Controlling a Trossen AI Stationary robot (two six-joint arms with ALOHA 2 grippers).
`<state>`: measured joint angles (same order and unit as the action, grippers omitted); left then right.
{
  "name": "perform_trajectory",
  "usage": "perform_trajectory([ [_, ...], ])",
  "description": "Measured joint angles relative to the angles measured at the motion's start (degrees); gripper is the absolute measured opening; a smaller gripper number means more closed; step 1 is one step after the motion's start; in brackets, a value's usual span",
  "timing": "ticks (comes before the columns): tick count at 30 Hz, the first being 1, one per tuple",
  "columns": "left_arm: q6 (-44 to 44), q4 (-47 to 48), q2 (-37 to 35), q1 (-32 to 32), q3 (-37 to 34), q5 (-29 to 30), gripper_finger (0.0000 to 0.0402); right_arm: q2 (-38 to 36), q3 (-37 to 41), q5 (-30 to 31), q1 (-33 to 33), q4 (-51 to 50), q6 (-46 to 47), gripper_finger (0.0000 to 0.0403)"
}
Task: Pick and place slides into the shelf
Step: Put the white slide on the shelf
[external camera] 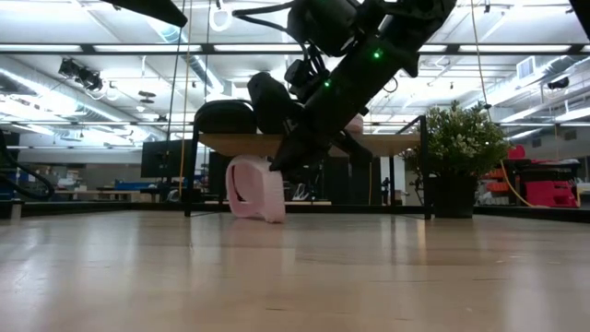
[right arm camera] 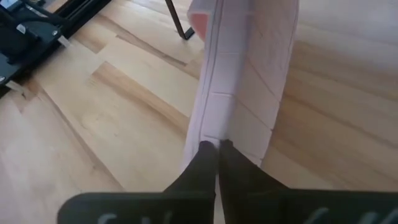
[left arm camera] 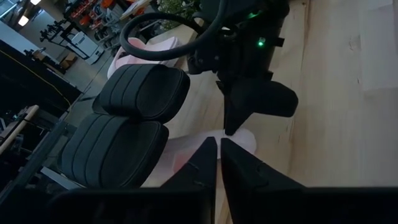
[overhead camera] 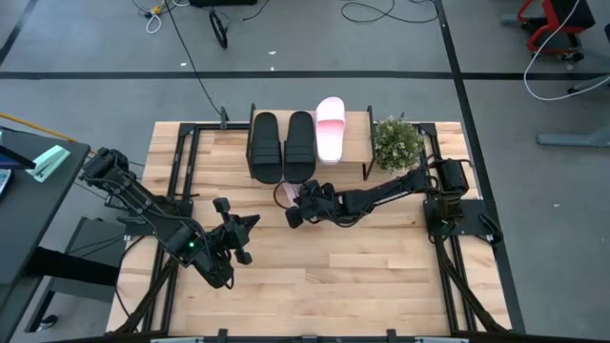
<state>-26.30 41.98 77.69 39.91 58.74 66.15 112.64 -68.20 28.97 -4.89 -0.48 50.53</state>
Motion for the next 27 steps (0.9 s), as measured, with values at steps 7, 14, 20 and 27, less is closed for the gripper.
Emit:
perform_trajectory([
  [7, 0.0, 0.2, 0.0, 0.0, 0.0, 0.0, 0.0027, -0.8, -0.4, 0.5, -2.0, -2.1, 0.0, 0.0001],
  [14, 0.0, 0.4, 0.0, 0.0, 0.0, 0.0, 0.0018, -3.3, -1.6, 0.0, -5.4, -4.9, 0.8, 0.0001],
  [20, 0.0, 0.4, 0.0, 0.0, 0.0, 0.0, 0.0028, -7.1, -1.6, 0.5, -9.8, -11.2, 3.8, 0.0001],
  [27, 0.0, 0.3, 0.0, 0.0, 0.0, 0.0, 0.0030, -8.9, -1.7, 1.1, -12.8, -18.7, 6.9, 0.0002],
])
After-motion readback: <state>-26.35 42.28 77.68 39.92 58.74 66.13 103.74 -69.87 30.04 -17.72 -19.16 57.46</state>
